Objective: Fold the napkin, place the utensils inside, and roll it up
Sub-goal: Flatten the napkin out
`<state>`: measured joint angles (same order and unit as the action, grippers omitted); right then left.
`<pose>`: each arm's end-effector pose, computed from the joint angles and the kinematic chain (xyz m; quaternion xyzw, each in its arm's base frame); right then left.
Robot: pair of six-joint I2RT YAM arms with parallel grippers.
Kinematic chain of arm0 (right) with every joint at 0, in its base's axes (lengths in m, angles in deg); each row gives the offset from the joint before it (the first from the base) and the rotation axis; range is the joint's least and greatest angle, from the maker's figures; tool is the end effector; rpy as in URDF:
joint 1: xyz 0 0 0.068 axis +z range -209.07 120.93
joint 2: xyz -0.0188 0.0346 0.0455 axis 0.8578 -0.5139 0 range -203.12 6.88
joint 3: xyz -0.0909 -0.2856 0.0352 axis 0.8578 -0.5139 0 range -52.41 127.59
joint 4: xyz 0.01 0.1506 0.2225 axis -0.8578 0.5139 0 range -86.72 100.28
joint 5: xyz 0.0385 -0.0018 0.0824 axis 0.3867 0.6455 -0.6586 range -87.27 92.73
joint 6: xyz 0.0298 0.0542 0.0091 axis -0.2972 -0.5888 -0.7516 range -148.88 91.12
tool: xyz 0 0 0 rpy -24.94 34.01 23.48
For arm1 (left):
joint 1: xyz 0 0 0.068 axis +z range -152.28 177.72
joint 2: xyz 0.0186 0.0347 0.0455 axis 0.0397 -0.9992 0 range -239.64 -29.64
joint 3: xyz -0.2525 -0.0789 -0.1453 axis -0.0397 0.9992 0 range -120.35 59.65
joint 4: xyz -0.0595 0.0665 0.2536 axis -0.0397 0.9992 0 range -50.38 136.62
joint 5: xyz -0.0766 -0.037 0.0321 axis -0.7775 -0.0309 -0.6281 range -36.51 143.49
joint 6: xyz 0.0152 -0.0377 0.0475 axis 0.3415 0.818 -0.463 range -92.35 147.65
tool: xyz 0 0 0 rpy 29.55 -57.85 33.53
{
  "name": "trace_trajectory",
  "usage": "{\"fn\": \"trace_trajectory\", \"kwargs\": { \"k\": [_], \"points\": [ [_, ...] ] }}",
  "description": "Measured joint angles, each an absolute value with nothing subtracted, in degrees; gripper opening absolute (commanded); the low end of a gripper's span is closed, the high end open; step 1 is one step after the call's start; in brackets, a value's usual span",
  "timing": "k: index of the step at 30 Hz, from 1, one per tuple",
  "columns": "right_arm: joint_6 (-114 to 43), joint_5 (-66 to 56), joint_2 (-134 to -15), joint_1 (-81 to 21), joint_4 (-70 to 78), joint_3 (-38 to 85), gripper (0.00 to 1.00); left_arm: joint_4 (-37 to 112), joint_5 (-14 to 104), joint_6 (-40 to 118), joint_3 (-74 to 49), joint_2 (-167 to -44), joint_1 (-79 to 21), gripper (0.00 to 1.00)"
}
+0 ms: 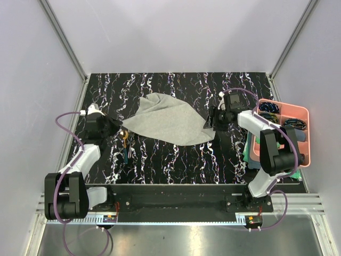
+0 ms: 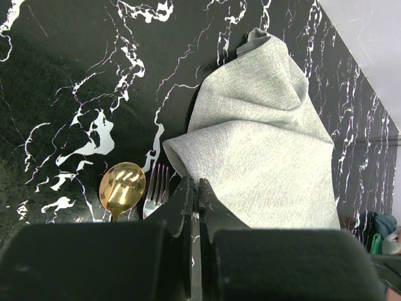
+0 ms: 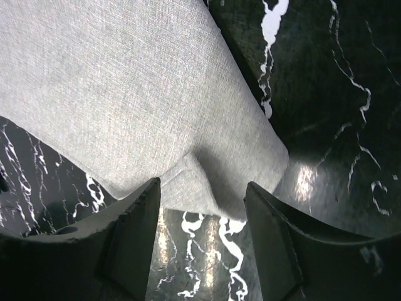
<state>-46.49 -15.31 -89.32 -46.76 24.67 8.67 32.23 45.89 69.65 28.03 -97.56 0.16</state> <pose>0.3476 0.0910 0.2097 -0.0015 0.9468 0.2185 0.2361 0.2550 0.0046 0.2259 -0.2937 0.8083 -0.2253 0.4579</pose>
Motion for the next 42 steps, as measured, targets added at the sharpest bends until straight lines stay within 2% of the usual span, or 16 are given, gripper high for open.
{"fn": "trace_trajectory", "kwargs": {
  "k": [10,27,30,31,32,37,42],
  "points": [
    [-42.20,-19.72,-96.60,-46.34,20.95,10.09,0.59,32.25,45.15,69.54,28.01,-98.21,0.16,0.00],
    [-39.76,-20.60,-99.55,-43.50,20.86,11.14,0.44,32.27,44.80,69.47,28.01,-98.76,0.16,0.00],
    [-39.41,-20.51,-99.73,-43.46,21.21,11.42,0.34,32.27,44.76,69.47,28.01,-98.76,0.16,0.00],
    [-39.27,-20.49,-99.73,-43.41,21.34,11.45,0.24,32.27,44.76,69.47,28.01,-98.76,0.16,0.00],
    [-39.17,-20.51,-99.73,-43.37,21.43,11.45,0.19,32.27,44.76,69.45,28.01,-98.76,0.16,0.00],
    [-38.99,-20.97,-99.73,-43.13,22.48,11.45,0.00,32.29,44.74,69.45,28.01,-98.76,0.16,0.00],
    [-39.01,-21.73,-99.31,-42.93,22.89,11.45,0.00,32.40,44.74,69.45,27.99,-98.76,0.16,0.00]
  ]
}}
